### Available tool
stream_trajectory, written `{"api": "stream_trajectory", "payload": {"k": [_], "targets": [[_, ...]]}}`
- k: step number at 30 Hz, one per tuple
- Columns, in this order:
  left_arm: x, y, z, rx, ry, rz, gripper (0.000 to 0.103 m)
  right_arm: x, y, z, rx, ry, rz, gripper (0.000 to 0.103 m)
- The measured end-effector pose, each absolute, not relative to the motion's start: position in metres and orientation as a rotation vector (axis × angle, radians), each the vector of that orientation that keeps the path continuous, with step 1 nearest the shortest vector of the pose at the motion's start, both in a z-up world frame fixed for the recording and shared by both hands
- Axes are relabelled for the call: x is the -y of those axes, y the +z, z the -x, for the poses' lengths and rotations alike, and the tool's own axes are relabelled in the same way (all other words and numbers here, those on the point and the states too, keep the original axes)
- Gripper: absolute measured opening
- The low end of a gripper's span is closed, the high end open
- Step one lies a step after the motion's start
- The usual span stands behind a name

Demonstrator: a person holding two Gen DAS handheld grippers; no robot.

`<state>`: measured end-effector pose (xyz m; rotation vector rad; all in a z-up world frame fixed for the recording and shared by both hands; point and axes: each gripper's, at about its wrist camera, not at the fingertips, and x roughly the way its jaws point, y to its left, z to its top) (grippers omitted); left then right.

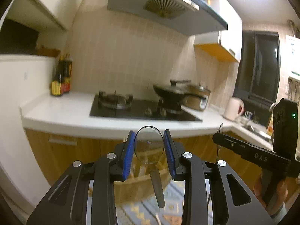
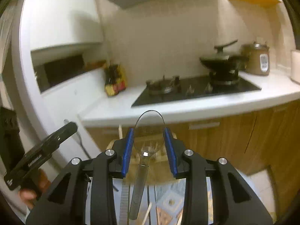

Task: Organize utensils
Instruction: 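Lift both clear spoons over the basket and open both tools to release them, then lower both open tools to the remaining wooden sticks on the cloth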

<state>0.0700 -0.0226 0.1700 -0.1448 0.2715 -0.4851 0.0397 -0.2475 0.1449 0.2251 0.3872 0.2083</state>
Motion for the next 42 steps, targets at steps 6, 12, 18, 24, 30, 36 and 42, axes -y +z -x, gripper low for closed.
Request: {"api": "stream_trajectory", "payload": {"k": [6, 12, 18, 24, 30, 36, 42], "targets": [[0.037, 0.193, -0.086, -0.189, -0.422, 0.136, 0.029, 0.246, 0.174, -0.066, -0.246, 0.055, -0.124, 0.03], [0.053, 0.182, -0.111, -0.166, -0.406, 0.13, 0.029, 0.244, 0.163, -0.103, -0.169, -0.06, -0.082, 0.03], [0.056, 0.162, -0.131, -0.176, -0.381, 0.122, 0.029, 0.24, 0.143, -0.119, -0.118, -0.085, -0.079, 0.03], [0.056, 0.14, -0.142, -0.219, -0.381, 0.115, 0.029, 0.239, 0.115, -0.131, -0.142, -0.083, -0.078, 0.03], [0.057, 0.129, -0.145, -0.24, -0.38, 0.104, 0.029, 0.239, 0.097, -0.136, -0.185, -0.066, -0.072, 0.031], [0.057, 0.125, -0.144, -0.274, -0.398, 0.089, 0.034, 0.243, 0.1, -0.124, -0.222, -0.01, -0.098, 0.037], [0.049, 0.136, -0.127, -0.273, -0.424, 0.094, 0.047, 0.258, 0.103, -0.105, -0.3, 0.021, -0.168, 0.047]]}}
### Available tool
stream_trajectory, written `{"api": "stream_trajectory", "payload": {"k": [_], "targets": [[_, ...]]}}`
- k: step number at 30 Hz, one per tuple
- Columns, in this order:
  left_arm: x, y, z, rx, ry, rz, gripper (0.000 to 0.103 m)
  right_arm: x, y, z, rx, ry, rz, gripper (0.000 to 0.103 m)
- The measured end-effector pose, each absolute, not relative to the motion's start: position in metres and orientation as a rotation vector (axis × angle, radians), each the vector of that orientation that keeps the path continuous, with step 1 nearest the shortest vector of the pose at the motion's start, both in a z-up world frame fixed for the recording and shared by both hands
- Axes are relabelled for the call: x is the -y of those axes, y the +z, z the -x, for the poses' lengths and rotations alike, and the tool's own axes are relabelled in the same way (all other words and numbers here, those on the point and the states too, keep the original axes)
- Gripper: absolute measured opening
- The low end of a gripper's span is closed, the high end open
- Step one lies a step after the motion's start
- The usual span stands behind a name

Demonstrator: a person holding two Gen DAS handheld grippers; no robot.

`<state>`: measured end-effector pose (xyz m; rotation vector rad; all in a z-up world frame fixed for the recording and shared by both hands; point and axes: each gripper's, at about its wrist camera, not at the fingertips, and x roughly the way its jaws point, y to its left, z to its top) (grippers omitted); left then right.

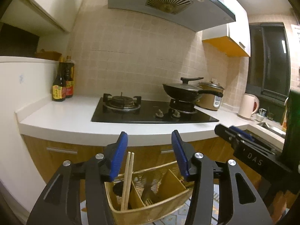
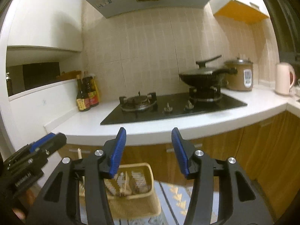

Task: Organize utensils
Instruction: 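Lower both open tools to the remaining wooden sticks on the cloth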

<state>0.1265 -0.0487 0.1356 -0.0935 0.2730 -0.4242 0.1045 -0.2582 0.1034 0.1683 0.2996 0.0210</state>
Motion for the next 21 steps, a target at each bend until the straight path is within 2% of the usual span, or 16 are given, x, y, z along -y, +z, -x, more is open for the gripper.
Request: {"api": "stream_trajectory", "payload": {"k": [10, 16, 21], "targets": [[0.034, 0.139, -0.095, -0.418, -0.528, 0.148, 0.049, 0.275, 0.088, -0.078, -0.607, 0.052, -0.203, 0.047], [0.034, 0.099, -0.104, -0.763, -0.62, 0.167, 0.05, 0.271, 0.043, -0.069, -0.921, 0.125, -0.179, 0.047], [0.04, 0.061, -0.098, -0.893, -0.653, 0.134, 0.05, 0.266, 0.002, -0.059, -1.088, 0.171, -0.184, 0.047]]}}
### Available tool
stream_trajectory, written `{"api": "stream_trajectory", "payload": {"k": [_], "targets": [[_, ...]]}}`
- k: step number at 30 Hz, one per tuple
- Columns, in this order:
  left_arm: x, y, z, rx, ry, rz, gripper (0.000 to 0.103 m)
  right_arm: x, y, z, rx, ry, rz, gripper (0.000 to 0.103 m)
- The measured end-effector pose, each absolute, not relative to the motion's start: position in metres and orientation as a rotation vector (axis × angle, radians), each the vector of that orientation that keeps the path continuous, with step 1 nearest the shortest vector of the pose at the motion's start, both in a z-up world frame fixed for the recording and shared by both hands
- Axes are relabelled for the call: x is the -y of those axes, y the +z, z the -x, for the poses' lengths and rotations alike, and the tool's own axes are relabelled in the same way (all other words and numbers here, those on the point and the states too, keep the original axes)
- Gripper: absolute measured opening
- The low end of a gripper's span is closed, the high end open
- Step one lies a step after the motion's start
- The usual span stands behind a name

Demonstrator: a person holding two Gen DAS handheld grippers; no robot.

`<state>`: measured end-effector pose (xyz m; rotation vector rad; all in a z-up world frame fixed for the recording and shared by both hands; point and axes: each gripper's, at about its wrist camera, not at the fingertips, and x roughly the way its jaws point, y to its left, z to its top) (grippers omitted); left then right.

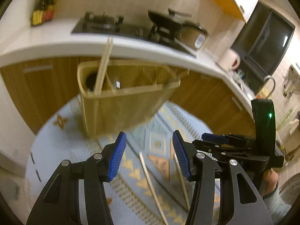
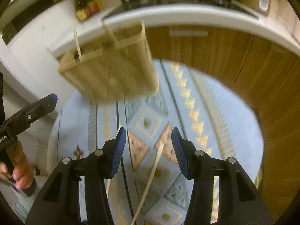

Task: Organize utensils
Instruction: 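Lower both open tools to the remaining wooden sticks on the cloth, then grasp a wooden chopstick with the left tool while the right tool grasps a thin stick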

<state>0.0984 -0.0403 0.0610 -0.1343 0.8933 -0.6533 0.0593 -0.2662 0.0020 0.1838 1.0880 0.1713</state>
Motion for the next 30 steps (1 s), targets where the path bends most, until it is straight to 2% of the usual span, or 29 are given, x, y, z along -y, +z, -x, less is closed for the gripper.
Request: {"api": "stream_trajectory", "payload": {"k": [10, 12, 13, 19, 21, 22, 23, 27, 30], "targets": [[0.067, -0.005, -0.099, -1.101, -0.669, 0.024, 0.05, 0.26, -0.067, -0.056, -1.345, 0.224, -0.264, 0.046], [0.071, -0.015, -0.098, -1.131, -0.674, 0.013, 0.05, 0.255, -0.074, -0.053, -1.366, 0.226, -0.249, 0.036], [0.075, -0.021, -0.099, -1.147, -0.673, 0.002, 0.05, 0.252, -0.078, -0.052, -1.379, 0.231, -0.245, 0.035], [0.091, -0.044, -0.105, -1.2, -0.658, -0.013, 0.048, 0.238, -0.078, -0.042, -1.366, 0.206, -0.159, 0.031], [0.098, -0.05, -0.106, -1.214, -0.649, -0.03, 0.041, 0.233, -0.079, -0.038, -1.36, 0.197, -0.12, 0.029], [0.101, -0.052, -0.106, -1.221, -0.65, -0.046, 0.031, 0.231, -0.079, -0.036, -1.355, 0.191, -0.099, 0.028], [0.102, -0.051, -0.105, -1.213, -0.644, -0.062, 0.03, 0.23, -0.08, -0.034, -1.35, 0.186, -0.086, 0.026], [0.114, -0.052, -0.105, -1.205, -0.623, -0.13, 0.03, 0.223, -0.082, -0.03, -1.333, 0.172, -0.037, 0.023], [0.126, -0.052, -0.101, -1.196, -0.618, -0.194, 0.034, 0.219, -0.082, -0.033, -1.332, 0.159, -0.006, 0.023]]}}
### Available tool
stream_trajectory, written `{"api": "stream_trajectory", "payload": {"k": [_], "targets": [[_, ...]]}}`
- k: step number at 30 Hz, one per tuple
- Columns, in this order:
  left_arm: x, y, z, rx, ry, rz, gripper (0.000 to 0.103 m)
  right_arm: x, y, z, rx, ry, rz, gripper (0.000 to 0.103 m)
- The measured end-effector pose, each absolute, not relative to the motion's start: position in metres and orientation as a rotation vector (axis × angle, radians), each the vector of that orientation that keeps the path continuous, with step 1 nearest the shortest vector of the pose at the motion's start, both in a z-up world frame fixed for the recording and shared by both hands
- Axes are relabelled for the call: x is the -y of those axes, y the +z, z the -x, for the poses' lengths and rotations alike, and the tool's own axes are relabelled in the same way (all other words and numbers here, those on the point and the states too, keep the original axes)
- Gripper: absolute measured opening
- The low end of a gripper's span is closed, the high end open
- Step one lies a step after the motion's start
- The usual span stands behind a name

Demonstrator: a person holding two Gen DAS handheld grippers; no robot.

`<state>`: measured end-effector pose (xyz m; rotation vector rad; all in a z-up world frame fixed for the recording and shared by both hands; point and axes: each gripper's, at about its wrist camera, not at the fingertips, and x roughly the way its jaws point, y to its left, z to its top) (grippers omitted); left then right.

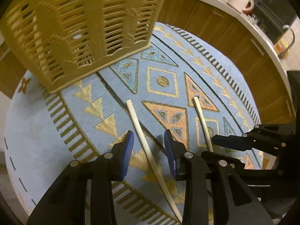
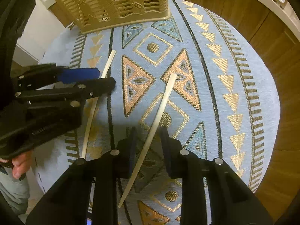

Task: Organize utensils
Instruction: 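Grasp a wooden chopstick with the left tool while the right tool grasps a thin stick, then raise both sticks over the basket and open both tools to drop them in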

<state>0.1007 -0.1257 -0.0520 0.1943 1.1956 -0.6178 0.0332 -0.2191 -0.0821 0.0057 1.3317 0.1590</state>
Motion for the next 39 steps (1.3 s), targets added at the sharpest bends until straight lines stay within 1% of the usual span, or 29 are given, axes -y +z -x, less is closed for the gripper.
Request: {"api": "stream_trajectory", "payload": {"k": [1, 4, 5, 6, 7, 8, 9, 10, 11, 16, 19, 24, 29, 35, 39], "targets": [[0.13, -0.052, -0.1, -1.195, -0.618, -0.213, 0.036, 0.214, -0.082, -0.033, -1.328, 0.153, 0.03, 0.023], [0.137, -0.052, -0.1, -1.192, -0.616, -0.268, 0.036, 0.202, -0.085, -0.033, -1.318, 0.145, 0.072, 0.016], [0.138, -0.052, -0.101, -1.193, -0.611, -0.277, 0.033, 0.202, -0.086, -0.033, -1.32, 0.147, 0.069, 0.01], [0.14, -0.052, -0.1, -1.19, -0.605, -0.301, 0.03, 0.203, -0.086, -0.032, -1.323, 0.15, 0.064, 0.007], [0.141, -0.052, -0.099, -1.184, -0.6, -0.322, 0.024, 0.204, -0.086, -0.032, -1.324, 0.159, 0.051, 0.006], [0.143, -0.052, -0.099, -1.175, -0.59, -0.345, 0.019, 0.206, -0.086, -0.031, -1.322, 0.161, 0.046, 0.005], [0.146, -0.053, -0.099, -1.171, -0.581, -0.354, 0.016, 0.206, -0.086, -0.03, -1.317, 0.163, 0.045, 0.005], [0.147, -0.053, -0.099, -1.165, -0.572, -0.362, 0.01, 0.205, -0.086, -0.029, -1.311, 0.164, 0.051, 0.005], [0.148, -0.053, -0.098, -1.16, -0.569, -0.365, 0.008, 0.207, -0.086, -0.028, -1.308, 0.165, 0.049, 0.005], [0.156, -0.053, -0.088, -1.106, -0.556, -0.439, 0.006, 0.213, -0.085, -0.03, -1.306, 0.184, 0.0, 0.004], [0.154, -0.051, -0.086, -1.111, -0.576, -0.382, 0.003, 0.234, -0.077, -0.025, -1.287, 0.203, -0.037, 0.004], [0.132, -0.043, -0.082, -1.078, -0.612, -0.269, 0.003, 0.237, -0.062, -0.011, -1.246, 0.217, -0.073, 0.004], [0.117, -0.028, -0.07, -1.008, -0.621, -0.255, 0.003, 0.244, -0.046, -0.005, -1.195, 0.254, -0.119, 0.004], [0.1, 0.0, -0.059, -0.9, -0.642, -0.157, 0.003, 0.247, -0.021, -0.002, -1.084, 0.359, -0.235, 0.004], [0.083, 0.021, -0.054, -0.817, -0.673, -0.079, 0.003, 0.252, 0.005, 0.004, -0.948, 0.412, -0.293, 0.004]]}}
